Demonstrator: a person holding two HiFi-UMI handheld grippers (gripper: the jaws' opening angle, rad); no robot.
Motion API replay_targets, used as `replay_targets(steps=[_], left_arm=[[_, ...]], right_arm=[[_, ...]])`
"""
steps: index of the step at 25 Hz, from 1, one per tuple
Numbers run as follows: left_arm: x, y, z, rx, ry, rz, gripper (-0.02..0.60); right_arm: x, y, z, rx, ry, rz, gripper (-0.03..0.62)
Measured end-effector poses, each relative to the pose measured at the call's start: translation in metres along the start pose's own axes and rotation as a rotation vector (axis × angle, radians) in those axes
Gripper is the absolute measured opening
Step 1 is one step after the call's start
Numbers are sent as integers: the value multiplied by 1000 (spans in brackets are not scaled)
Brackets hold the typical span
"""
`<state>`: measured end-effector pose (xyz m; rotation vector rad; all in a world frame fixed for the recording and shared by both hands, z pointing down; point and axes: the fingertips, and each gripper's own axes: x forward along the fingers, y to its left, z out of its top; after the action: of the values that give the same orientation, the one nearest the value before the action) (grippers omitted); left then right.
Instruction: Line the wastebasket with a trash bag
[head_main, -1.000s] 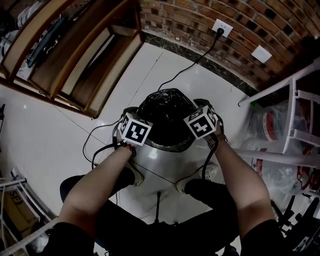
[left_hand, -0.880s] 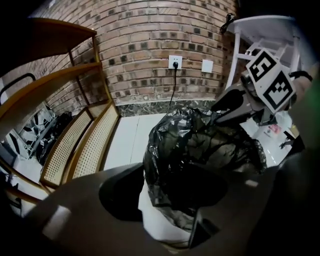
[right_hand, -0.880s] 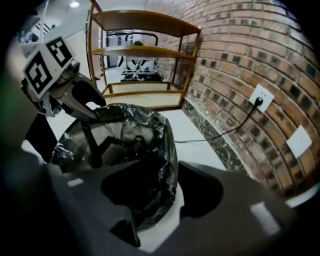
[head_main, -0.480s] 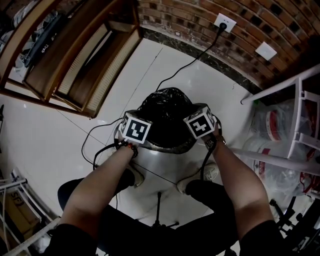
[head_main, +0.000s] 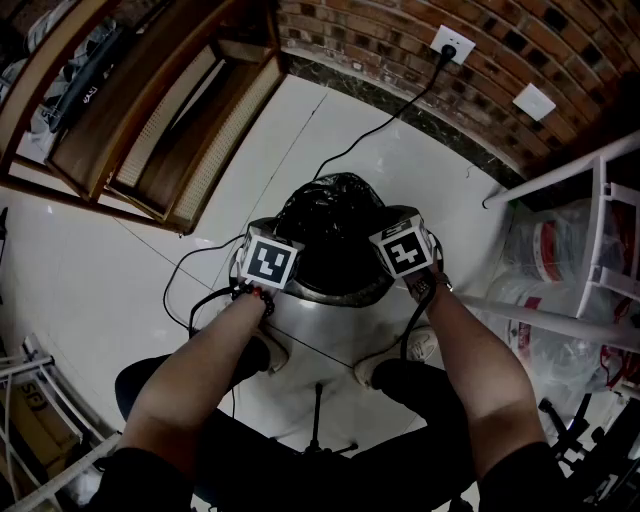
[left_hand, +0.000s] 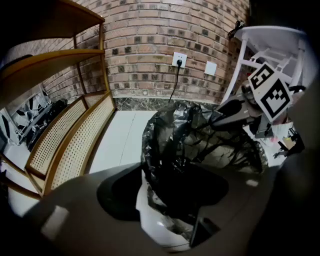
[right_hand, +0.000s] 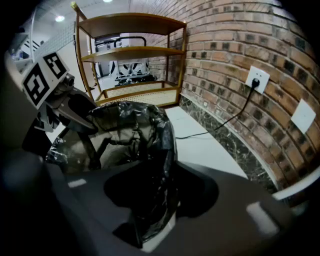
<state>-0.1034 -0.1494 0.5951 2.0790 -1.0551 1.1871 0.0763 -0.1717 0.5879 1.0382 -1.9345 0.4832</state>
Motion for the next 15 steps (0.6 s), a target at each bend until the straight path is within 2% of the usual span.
replay_targets(steps=[2, 4, 8, 13, 15], left_arm=[[-5, -3, 8, -3, -38, -21, 300], [-14, -7, 18, -1, -82, -39, 318], [-32, -2, 26, 28, -131, -1, 322], [-68, -28, 54, 157, -247, -21, 319], [-79, -42, 63, 221, -276, -43, 284]], right_arm=[[-2, 0, 3, 18, -25, 4, 207], [-10, -1, 7, 35, -54, 6, 225], [-37, -5, 17, 29, -104, -20, 225], [-79, 12, 42, -24, -195, -33, 225], [-92, 25, 54, -46, -226, -20, 224]])
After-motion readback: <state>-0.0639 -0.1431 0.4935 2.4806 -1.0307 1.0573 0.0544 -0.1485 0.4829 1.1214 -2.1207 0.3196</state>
